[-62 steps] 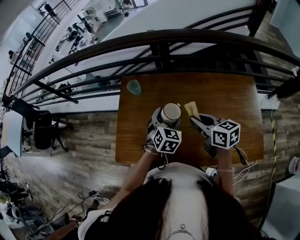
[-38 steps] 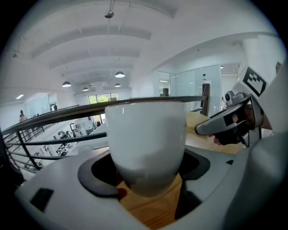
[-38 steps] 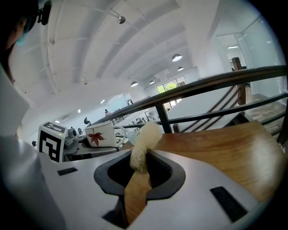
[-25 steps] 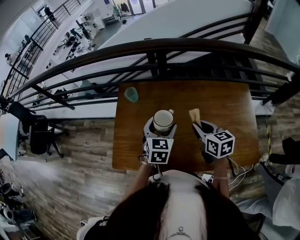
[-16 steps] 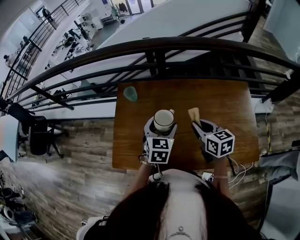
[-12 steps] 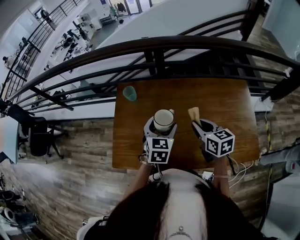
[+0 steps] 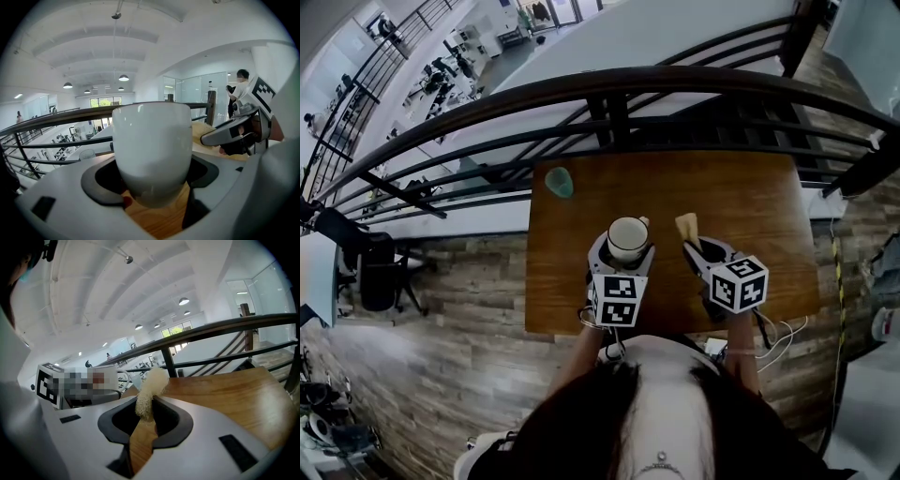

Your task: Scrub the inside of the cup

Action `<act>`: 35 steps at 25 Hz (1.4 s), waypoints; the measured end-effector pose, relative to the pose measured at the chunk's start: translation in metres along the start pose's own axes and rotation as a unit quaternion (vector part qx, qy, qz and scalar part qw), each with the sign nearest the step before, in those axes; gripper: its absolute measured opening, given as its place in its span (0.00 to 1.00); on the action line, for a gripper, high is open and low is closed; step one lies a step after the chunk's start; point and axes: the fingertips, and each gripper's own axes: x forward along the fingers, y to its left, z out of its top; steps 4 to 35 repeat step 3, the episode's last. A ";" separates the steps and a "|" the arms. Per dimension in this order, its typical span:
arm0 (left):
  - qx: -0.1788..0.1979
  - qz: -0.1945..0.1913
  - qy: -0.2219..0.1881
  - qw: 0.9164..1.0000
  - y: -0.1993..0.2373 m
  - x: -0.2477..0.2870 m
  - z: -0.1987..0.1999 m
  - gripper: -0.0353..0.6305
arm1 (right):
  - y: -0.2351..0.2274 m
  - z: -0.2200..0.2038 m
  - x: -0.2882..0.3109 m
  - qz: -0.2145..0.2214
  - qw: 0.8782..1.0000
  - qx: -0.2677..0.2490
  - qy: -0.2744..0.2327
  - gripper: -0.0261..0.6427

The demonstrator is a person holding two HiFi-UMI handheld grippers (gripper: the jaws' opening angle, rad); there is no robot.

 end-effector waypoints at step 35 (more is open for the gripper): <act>-0.004 0.000 0.000 1.000 0.001 -0.002 -0.002 0.64 | 0.001 -0.002 0.001 0.001 1.000 0.002 0.001 0.16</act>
